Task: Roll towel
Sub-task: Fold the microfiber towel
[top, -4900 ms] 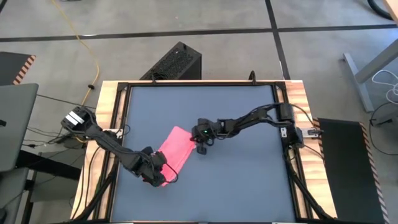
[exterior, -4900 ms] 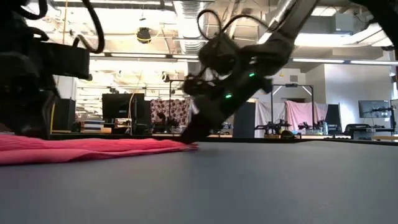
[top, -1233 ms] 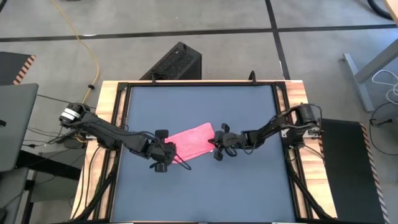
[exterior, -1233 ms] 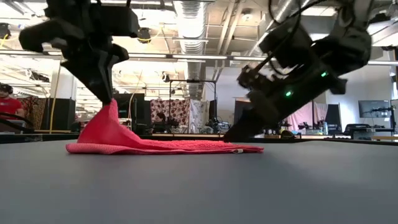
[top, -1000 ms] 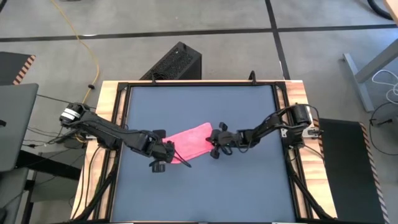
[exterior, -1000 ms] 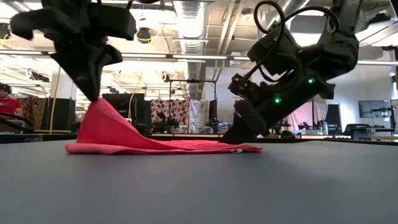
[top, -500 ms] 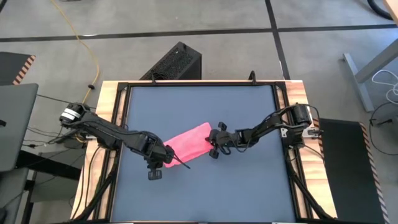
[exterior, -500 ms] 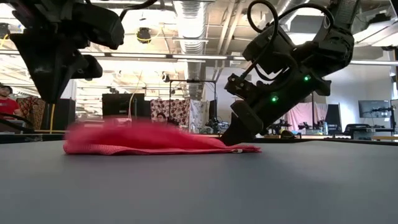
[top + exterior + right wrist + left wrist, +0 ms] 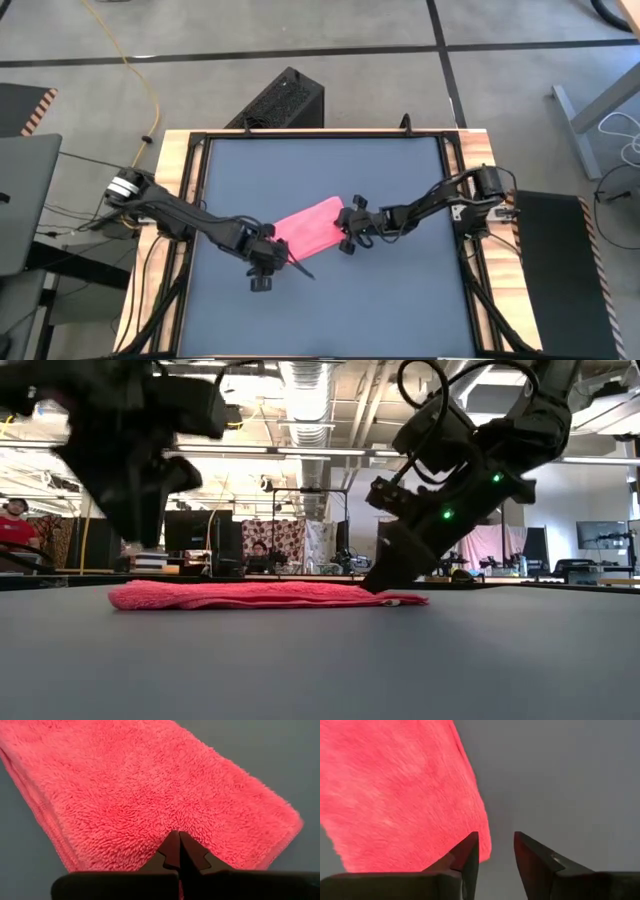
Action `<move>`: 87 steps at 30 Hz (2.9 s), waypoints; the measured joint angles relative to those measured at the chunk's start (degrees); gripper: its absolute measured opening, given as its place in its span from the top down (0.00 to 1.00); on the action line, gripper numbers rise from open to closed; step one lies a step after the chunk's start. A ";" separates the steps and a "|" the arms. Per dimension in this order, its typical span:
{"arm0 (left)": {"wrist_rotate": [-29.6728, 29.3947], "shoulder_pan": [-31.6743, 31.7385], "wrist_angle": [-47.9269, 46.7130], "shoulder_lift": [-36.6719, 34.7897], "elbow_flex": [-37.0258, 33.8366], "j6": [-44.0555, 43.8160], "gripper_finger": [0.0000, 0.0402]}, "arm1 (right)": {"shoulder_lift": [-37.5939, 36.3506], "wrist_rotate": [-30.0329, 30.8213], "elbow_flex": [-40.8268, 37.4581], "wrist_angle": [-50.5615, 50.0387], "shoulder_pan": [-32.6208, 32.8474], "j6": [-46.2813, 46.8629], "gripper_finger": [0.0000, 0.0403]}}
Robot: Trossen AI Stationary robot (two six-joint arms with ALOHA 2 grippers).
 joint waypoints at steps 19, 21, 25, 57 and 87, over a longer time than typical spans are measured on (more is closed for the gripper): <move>-11.02 -1.38 14.05 4.32 -0.02 8.18 0.72 | -5.89 0.63 -0.03 -4.33 1.03 -1.52 0.96; -12.00 -1.56 15.17 5.90 0.02 6.07 0.72 | -5.93 0.61 -0.03 -3.94 1.03 -1.23 0.96; -12.80 -2.65 15.57 10.69 0.00 4.73 0.72 | -5.93 0.59 -0.03 -3.74 1.03 -1.11 0.96; -21.12 -1.86 12.94 9.90 -3.48 3.81 0.73 | -5.98 0.26 -0.01 -3.18 2.01 -1.10 0.96; -14.39 3.48 14.05 7.55 -6.23 2.51 1.00 | -6.02 0.99 0.01 -6.16 5.46 -0.88 0.96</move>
